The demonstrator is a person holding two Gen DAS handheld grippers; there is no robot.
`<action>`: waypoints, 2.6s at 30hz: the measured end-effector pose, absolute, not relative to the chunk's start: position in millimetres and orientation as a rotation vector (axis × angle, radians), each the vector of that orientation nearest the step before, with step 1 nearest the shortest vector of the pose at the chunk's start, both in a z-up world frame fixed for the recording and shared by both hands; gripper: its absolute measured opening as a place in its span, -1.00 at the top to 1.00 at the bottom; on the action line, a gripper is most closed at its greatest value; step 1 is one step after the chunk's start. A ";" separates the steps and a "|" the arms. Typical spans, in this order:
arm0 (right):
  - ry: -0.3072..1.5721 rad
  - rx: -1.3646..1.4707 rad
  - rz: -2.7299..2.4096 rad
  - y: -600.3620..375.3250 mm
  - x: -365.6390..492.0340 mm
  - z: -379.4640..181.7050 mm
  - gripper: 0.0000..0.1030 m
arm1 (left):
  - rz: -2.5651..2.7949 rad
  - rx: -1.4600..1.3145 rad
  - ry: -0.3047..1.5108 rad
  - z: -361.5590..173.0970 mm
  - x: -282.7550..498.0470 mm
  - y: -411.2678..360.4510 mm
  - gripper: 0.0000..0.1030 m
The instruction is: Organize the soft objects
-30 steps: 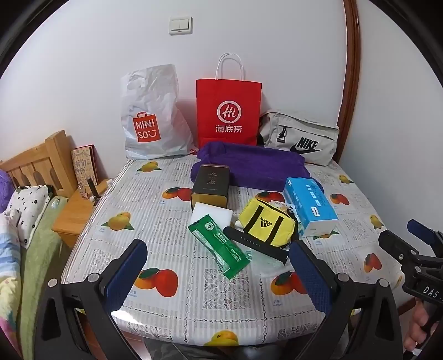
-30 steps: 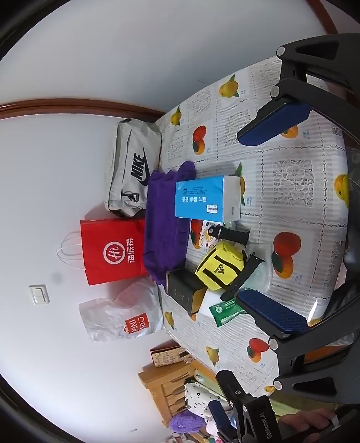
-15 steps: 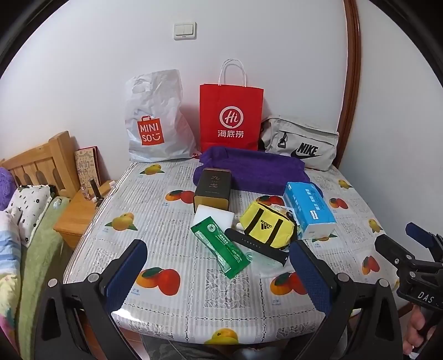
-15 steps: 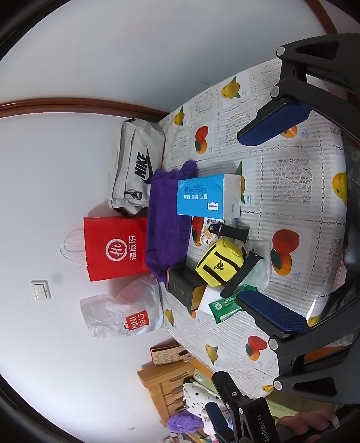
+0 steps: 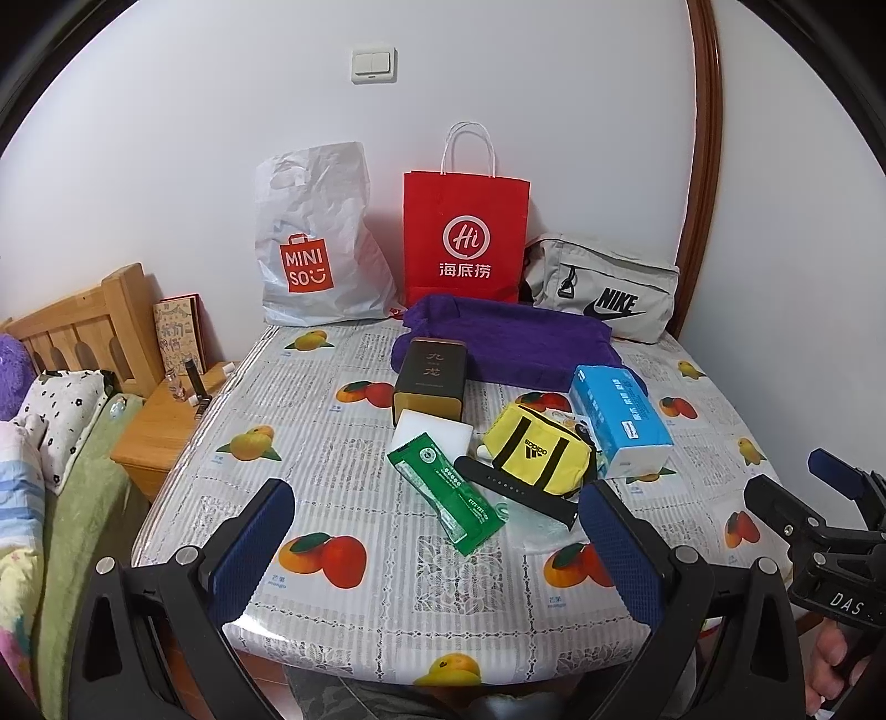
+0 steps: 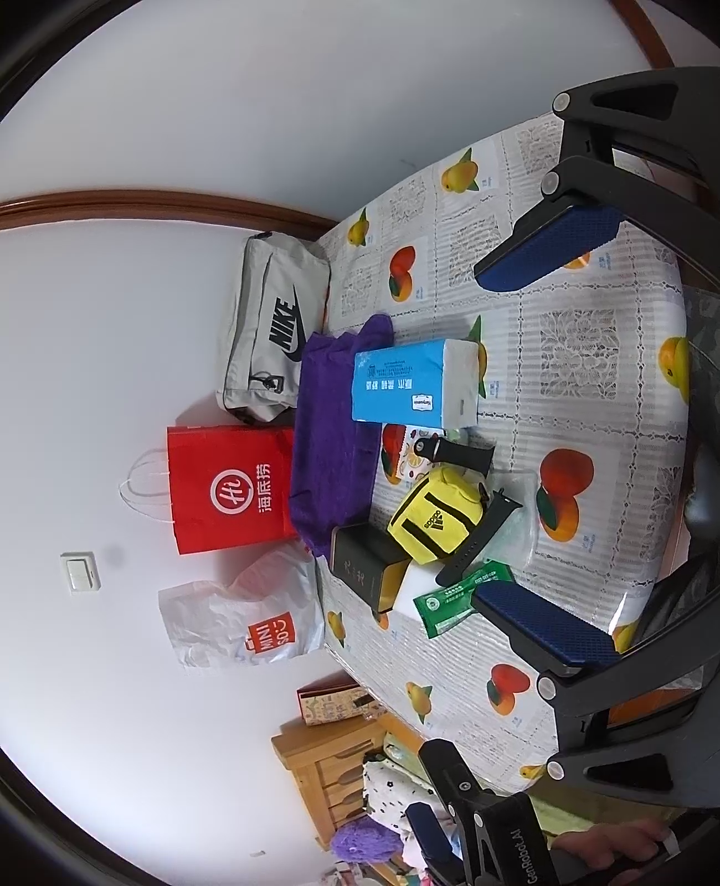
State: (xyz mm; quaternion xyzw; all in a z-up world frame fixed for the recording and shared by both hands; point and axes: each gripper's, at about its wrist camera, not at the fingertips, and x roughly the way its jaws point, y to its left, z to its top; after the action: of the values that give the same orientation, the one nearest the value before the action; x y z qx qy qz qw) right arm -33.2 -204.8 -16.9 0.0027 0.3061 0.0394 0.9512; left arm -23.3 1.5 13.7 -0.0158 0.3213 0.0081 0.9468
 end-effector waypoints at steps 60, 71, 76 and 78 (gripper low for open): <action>0.629 0.015 0.081 -204.7 -36.8 -20.1 -0.99 | 0.012 -0.036 0.654 8.9 -27.1 0.2 -1.00; 0.648 0.035 0.102 -213.8 -20.1 -38.3 -0.99 | -0.003 -0.091 0.782 -46.9 13.9 20.8 -1.00; 0.691 0.046 0.110 -216.7 -5.9 -58.9 -0.99 | 0.020 -0.076 0.776 -74.0 30.0 22.4 -1.00; 0.708 0.053 0.113 -218.3 0.3 -68.0 -0.99 | 0.015 -0.081 0.804 -84.9 38.7 21.7 -1.00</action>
State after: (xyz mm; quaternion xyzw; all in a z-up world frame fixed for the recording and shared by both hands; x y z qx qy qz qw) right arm 0.3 -218.3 -68.0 0.0261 0.3464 0.0551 0.9361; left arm 38.7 21.7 -84.9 -0.0394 0.3912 0.0073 0.9195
